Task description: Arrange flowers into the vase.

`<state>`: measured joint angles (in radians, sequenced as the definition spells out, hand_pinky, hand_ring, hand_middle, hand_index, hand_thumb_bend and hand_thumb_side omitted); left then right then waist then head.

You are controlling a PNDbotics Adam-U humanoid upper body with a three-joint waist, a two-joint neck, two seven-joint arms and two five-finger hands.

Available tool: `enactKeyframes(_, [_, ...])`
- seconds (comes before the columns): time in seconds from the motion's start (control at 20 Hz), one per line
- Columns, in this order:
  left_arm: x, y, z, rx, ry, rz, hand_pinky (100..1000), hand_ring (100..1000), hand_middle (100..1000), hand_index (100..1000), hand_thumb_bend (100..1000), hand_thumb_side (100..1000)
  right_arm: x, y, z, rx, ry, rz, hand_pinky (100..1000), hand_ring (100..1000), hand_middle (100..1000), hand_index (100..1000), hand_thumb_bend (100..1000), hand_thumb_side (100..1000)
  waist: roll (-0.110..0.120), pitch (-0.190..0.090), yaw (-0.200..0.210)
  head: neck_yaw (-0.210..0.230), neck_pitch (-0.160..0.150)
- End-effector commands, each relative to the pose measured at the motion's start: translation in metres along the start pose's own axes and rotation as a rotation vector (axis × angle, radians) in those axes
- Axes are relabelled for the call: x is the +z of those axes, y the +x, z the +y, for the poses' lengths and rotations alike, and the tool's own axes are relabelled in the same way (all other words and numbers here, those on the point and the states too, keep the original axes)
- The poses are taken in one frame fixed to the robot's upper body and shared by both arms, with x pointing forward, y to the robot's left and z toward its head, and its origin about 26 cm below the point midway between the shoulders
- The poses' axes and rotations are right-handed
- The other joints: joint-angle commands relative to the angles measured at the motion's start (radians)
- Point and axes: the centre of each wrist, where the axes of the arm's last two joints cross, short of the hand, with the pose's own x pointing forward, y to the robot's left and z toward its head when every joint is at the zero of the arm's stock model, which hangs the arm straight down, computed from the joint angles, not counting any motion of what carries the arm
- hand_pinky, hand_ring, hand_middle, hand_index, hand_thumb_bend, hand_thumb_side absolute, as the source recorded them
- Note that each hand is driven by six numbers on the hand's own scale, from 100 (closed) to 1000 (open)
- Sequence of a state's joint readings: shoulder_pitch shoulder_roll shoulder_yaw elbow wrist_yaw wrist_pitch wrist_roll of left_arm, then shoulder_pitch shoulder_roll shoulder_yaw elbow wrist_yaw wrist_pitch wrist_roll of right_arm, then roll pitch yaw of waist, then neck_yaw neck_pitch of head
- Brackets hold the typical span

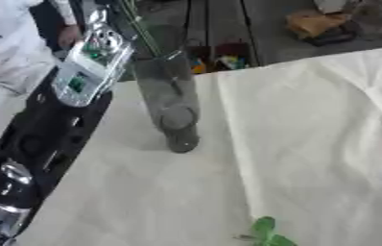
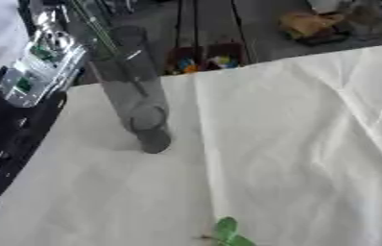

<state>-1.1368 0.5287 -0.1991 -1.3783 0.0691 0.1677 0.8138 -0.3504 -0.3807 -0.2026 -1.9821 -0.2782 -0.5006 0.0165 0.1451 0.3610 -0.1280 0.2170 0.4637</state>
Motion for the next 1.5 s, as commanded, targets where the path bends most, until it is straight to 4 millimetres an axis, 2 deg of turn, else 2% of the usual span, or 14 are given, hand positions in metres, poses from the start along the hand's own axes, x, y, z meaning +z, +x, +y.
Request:
enactKeyframes(0.05, [-0.012,0.009,0.013,-0.048,0.001,-0.056,320,531,490,142,100,1000,-0.004,0.005,-0.002,0.017,0.007,-0.019,775,847,529,817,100,1000,-0.008,-0.030,0.003,-0.005,-0.006])
enactKeyframes(0.45, [-0.014,0.011,0.021,-0.141,-0.047,-0.066,337,552,522,202,100,1000,-0.003,0.005,-0.002,0.018,0.002,-0.012,775,847,529,817,100,1000,-0.009,-0.038,0.009,-0.009,-0.003])
enactKeyframes(0.9, [-0.010,0.013,0.023,-0.175,-0.092,-0.070,346,567,556,386,100,1000,-0.003,0.005,-0.002,0.019,-0.003,-0.010,776,848,529,817,100,1000,-0.009,-0.038,0.007,-0.010,-0.009])
enactKeyframes(1.05, [-0.008,0.014,0.022,-0.160,-0.092,-0.073,352,573,572,422,100,1000,-0.003,0.005,-0.003,0.021,-0.007,-0.010,775,848,528,816,100,1000,-0.009,-0.036,0.004,-0.009,-0.013])
enactKeyframes(1.5, [-0.002,0.008,0.023,-0.168,-0.142,-0.115,405,644,689,605,100,1000,-0.004,0.005,-0.002,0.021,-0.011,-0.011,775,849,527,816,100,1000,-0.007,-0.032,0.003,-0.011,-0.018])
